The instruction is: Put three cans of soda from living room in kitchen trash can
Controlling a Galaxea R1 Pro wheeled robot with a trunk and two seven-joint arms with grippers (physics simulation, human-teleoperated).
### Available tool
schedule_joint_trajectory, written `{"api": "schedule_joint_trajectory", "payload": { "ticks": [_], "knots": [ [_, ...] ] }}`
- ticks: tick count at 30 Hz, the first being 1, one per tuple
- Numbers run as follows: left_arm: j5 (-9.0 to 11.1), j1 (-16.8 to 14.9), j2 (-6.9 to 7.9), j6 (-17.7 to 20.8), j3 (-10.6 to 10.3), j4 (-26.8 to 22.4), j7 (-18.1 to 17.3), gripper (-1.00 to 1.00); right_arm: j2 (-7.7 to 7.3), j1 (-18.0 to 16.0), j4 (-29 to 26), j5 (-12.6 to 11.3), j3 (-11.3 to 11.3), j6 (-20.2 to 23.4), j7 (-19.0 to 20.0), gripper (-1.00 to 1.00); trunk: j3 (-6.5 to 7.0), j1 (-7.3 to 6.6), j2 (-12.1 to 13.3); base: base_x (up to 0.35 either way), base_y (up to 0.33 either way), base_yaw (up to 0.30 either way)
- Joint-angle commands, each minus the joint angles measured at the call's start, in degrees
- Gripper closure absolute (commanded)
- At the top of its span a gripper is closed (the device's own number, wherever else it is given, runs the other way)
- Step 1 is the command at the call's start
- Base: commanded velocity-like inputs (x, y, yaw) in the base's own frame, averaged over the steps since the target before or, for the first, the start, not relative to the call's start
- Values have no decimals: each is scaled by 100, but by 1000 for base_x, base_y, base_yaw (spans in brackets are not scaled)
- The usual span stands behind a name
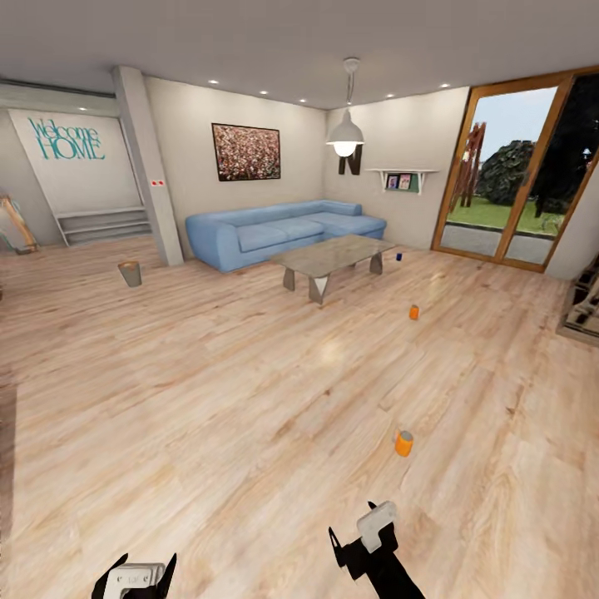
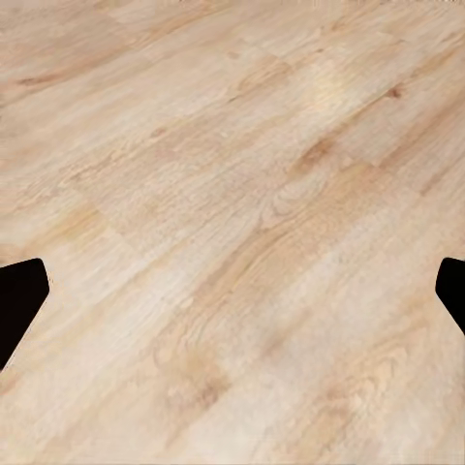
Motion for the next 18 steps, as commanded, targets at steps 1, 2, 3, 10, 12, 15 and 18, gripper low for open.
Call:
{"api": "schedule_joint_trajectory", "payload": {
  "ticks": [1, 2, 3, 10, 12, 15, 18],
  "knots": [
    [1, 0, 0, 0, 0, 0, 2, -100, 0, 0, 1, 0, 0, 0, 0, -100, 0, 0, 0, 270, 160, 120],
    [2, 0, 0, -2, 0, 1, 6, -100, 0, 0, 2, 0, 0, 0, 0, -100, 0, 0, 0, 271, 160, 152],
    [3, 0, 0, -3, 0, 2, 8, -100, 0, 0, 1, 2, 0, 0, 0, -100, 0, 0, 0, 272, 160, 181],
    [3, 0, 0, -5, 0, -1, 18, -100, -6, 0, 5, 3, 39, 0, 0, -100, 0, 0, 0, 273, 159, 218],
    [3, 0, 0, -7, 0, 0, 19, -100, -7, 0, 6, 1, 50, 0, 0, -100, 0, 0, 0, 274, 123, 240],
    [4, 0, 0, -8, 0, 0, 20, -100, -8, 0, 7, 1, 57, 0, 0, -100, 0, 0, 0, 274, 102, 243],
    [4, 0, 0, -8, 0, 0, 20, -100, -8, 0, 7, 0, 60, 0, 0, -100, 0, 0, 0, 274, 87, 245]
  ]
}}
